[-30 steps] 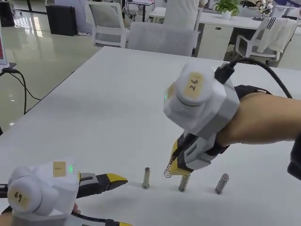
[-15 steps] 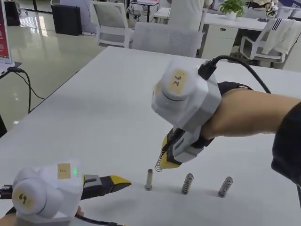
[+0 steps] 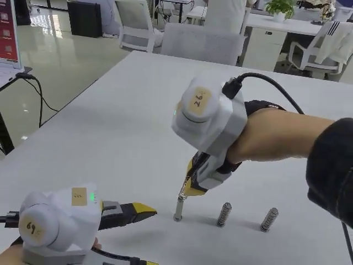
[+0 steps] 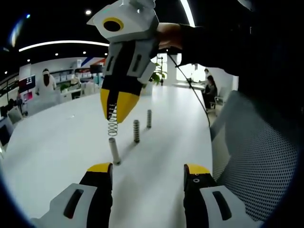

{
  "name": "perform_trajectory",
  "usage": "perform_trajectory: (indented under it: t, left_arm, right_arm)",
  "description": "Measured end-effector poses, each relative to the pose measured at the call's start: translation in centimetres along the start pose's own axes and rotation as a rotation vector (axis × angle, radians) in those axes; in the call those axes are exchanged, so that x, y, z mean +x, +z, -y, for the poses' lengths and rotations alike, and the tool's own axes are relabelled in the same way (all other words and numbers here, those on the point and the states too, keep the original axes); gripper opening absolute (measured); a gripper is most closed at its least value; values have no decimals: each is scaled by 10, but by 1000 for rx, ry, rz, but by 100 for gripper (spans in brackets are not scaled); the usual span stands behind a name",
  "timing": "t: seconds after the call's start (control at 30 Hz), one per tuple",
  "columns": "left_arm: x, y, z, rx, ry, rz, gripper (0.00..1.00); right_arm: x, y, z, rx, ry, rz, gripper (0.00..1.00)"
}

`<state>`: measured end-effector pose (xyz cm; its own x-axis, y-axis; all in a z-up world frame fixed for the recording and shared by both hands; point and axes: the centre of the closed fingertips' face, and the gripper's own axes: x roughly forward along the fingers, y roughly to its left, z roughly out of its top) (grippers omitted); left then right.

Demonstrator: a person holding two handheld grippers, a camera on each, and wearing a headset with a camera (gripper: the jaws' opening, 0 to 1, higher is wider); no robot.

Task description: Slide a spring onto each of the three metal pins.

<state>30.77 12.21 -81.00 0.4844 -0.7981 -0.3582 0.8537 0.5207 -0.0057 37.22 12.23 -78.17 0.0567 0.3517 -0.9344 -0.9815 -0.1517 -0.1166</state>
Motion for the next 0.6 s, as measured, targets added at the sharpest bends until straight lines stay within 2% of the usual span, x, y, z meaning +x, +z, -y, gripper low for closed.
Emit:
perform_trajectory:
  t: [0.6]
  left_arm:
    - [-2,-3,-1,0,1,-2,54]
  right_arm:
    - [13,-2,0,8,19,-24,8]
